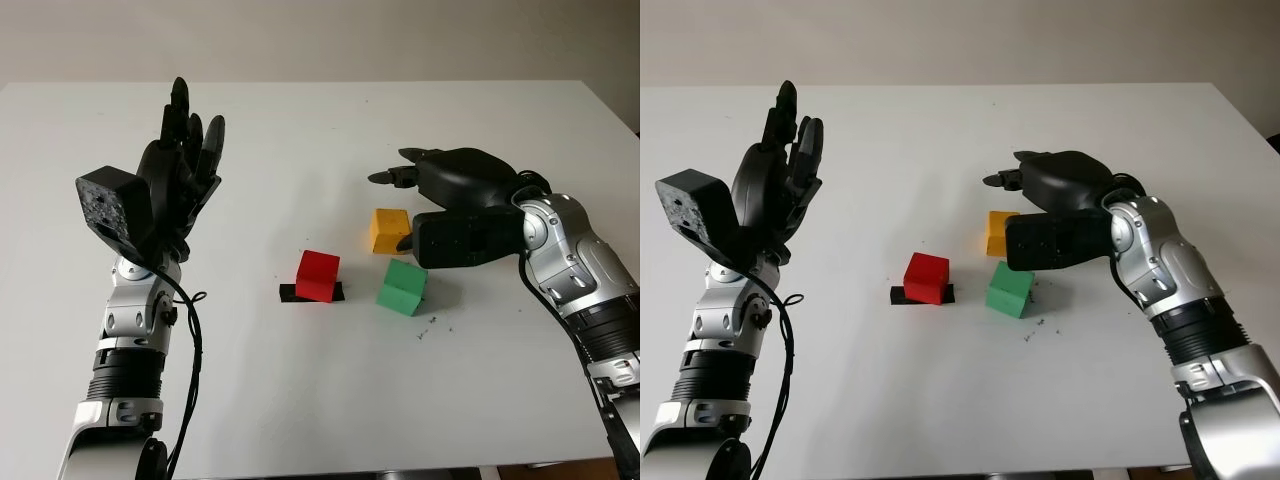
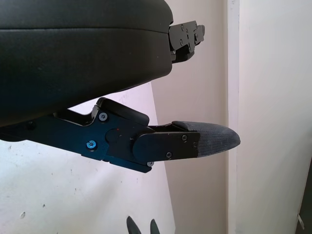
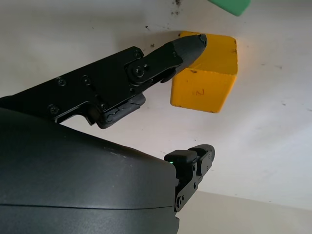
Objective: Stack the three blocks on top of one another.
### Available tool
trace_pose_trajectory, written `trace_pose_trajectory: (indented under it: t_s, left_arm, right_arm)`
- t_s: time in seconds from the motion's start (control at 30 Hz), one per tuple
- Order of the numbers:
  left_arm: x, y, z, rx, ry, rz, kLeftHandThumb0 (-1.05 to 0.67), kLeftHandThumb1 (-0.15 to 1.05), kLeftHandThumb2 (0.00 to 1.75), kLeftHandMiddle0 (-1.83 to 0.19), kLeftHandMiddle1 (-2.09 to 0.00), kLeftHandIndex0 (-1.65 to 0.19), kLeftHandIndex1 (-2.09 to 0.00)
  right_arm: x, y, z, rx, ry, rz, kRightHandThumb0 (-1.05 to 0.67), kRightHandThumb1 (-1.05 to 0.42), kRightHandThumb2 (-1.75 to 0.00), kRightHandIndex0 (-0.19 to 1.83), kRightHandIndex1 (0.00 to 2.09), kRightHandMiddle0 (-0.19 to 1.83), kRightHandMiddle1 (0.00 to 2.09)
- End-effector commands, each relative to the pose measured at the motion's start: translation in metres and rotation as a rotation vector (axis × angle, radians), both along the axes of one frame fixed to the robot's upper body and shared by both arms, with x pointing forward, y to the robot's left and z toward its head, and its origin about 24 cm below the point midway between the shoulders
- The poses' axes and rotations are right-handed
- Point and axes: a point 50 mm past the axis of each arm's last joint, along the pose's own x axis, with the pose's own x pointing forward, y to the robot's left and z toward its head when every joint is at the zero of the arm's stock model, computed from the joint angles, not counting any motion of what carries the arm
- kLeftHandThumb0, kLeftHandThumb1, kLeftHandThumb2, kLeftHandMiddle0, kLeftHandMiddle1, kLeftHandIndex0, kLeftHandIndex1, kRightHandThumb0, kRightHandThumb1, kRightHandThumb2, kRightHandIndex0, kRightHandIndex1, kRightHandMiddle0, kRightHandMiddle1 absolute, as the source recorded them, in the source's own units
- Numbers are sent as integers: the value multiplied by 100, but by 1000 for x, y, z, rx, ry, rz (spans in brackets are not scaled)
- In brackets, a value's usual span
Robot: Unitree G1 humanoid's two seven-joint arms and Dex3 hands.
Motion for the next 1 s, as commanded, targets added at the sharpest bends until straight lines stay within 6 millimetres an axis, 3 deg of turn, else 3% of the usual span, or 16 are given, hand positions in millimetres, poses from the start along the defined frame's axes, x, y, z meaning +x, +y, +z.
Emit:
trace_pose_trajectory:
  t_s: [0.0,0.97]
  left_arm:
    - [-2,-1,0,6,-10,1,-70,105,42,15,-5,15,-5]
    - [-3,0,-2,43,-4,5,-69,105,42,19,-3,19,-3]
  right_arm:
    - [1,-1,4,-6,-26,5,-63,-88,-6,10,6,38,7]
    - [6,-6,-17,16,1,17,-63,-94,-6,15,6,49,8]
